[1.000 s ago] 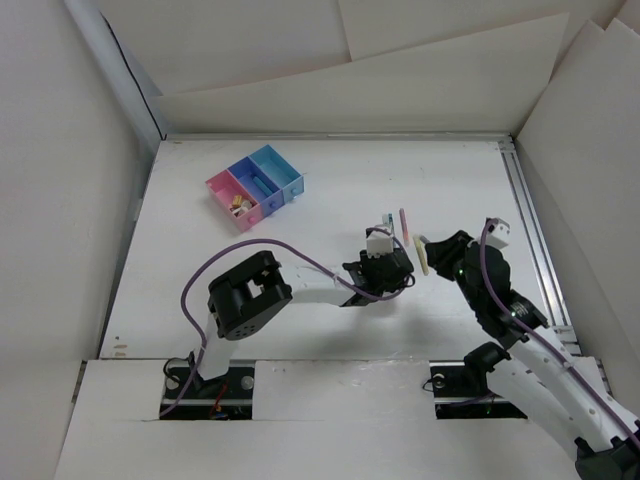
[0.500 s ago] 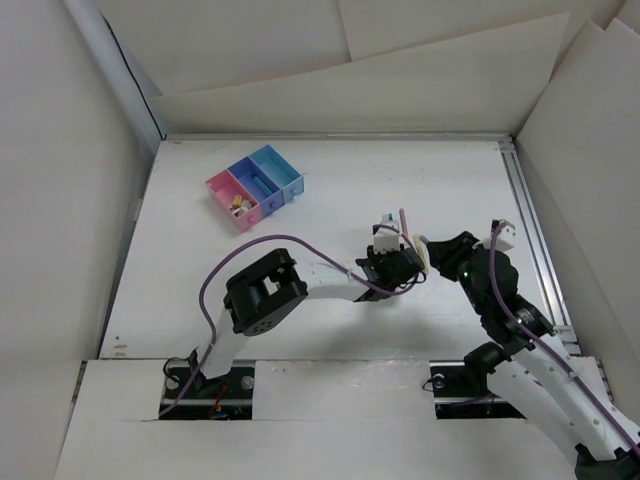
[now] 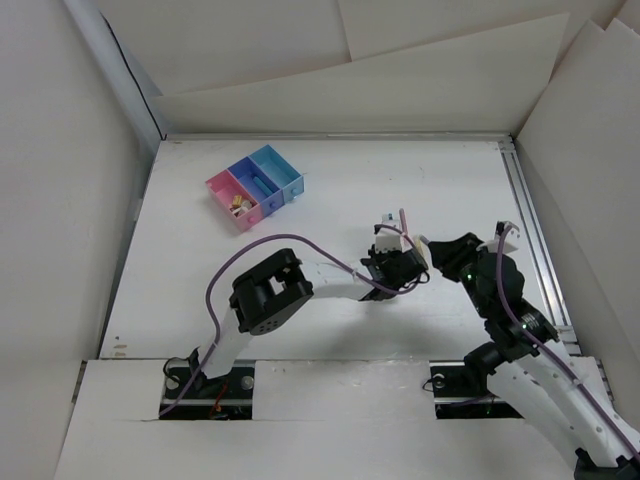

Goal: Sort the stationery into containers
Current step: Pick up the pen from the center of the board.

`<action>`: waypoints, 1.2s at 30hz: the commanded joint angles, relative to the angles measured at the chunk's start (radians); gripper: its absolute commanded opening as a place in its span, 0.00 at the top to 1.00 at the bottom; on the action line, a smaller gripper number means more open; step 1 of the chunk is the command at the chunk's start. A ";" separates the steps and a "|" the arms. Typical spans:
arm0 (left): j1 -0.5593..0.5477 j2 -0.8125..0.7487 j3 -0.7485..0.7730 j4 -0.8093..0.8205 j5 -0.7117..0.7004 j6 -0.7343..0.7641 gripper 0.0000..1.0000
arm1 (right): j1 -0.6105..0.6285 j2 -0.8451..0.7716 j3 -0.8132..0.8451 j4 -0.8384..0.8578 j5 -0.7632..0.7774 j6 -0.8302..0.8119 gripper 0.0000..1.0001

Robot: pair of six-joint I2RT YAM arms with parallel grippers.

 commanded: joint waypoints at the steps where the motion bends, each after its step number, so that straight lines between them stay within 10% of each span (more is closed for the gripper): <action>1: -0.001 -0.029 -0.053 -0.070 -0.023 -0.030 0.80 | 0.010 -0.015 0.008 0.002 -0.006 0.002 0.58; 10: -0.001 -0.059 -0.086 -0.148 -0.074 -0.030 0.93 | 0.010 0.016 0.028 0.011 -0.006 -0.007 0.58; 23: -0.001 -0.025 -0.063 -0.184 -0.134 -0.010 0.74 | 0.010 0.034 0.015 0.044 -0.015 -0.007 0.58; 36: 0.094 -0.230 -0.152 -0.080 -0.100 0.025 1.00 | 0.010 0.007 0.015 0.043 -0.001 -0.017 0.57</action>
